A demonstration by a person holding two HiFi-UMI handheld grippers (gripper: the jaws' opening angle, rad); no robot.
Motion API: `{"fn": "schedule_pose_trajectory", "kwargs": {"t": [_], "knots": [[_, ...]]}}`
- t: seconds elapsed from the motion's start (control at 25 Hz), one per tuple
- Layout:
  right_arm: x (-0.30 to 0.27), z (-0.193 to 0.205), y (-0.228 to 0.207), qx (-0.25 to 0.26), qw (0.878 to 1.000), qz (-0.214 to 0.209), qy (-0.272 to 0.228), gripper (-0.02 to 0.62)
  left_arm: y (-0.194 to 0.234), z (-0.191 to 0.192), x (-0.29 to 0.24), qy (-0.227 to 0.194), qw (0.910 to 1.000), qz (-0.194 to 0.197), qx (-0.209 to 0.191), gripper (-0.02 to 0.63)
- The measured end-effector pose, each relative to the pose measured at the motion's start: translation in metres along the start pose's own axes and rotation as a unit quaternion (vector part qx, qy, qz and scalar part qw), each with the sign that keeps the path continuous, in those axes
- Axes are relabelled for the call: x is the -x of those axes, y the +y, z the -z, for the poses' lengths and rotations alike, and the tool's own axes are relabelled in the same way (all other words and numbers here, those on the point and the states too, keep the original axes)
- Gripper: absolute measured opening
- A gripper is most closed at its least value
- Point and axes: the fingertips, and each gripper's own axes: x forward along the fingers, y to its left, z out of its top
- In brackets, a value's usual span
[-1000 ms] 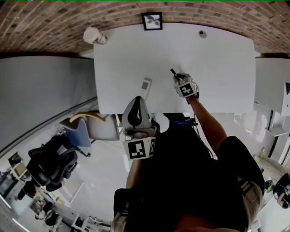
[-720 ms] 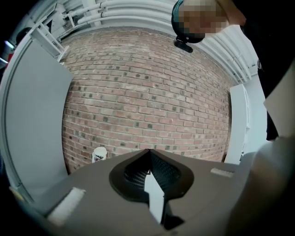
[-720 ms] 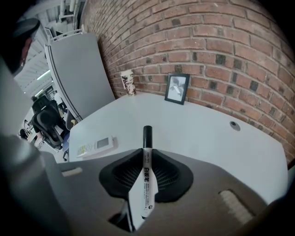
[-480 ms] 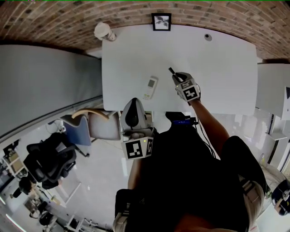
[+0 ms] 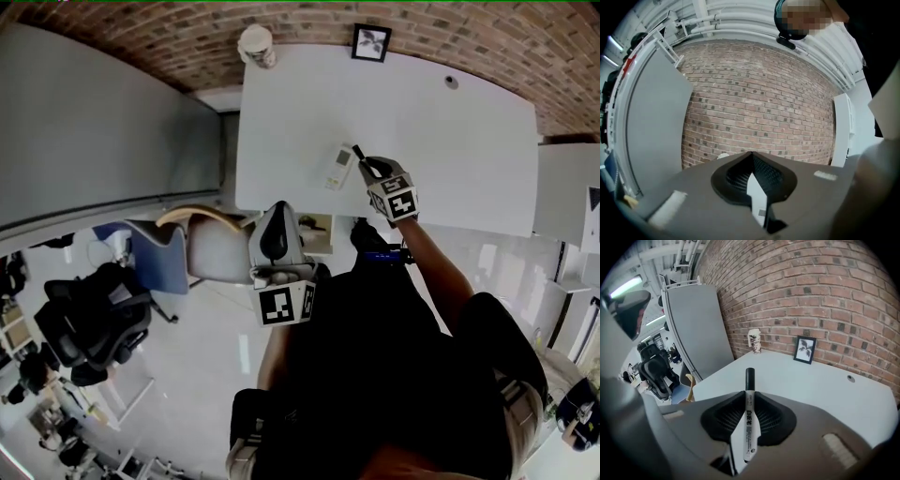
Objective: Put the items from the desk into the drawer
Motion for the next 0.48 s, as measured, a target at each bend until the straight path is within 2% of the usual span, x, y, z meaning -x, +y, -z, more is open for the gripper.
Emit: {"fn": "schedule_pose_trajectory", "kwargs": {"t": [0.2, 0.48], "knots": [[-0.002, 0.002, 0.058, 0.014, 1.000, -0.013, -0.005, 0.067, 0.033, 0.005, 0.036, -0.001, 1.0000, -0.003, 0.004, 0.015], [-0.011, 0.026, 0.134, 0.029, 0.999, -0.038, 0.002, 0.067, 0.069, 0.025, 0.084, 0.006, 0.9999, 0.000, 0.016, 0.015]]}}
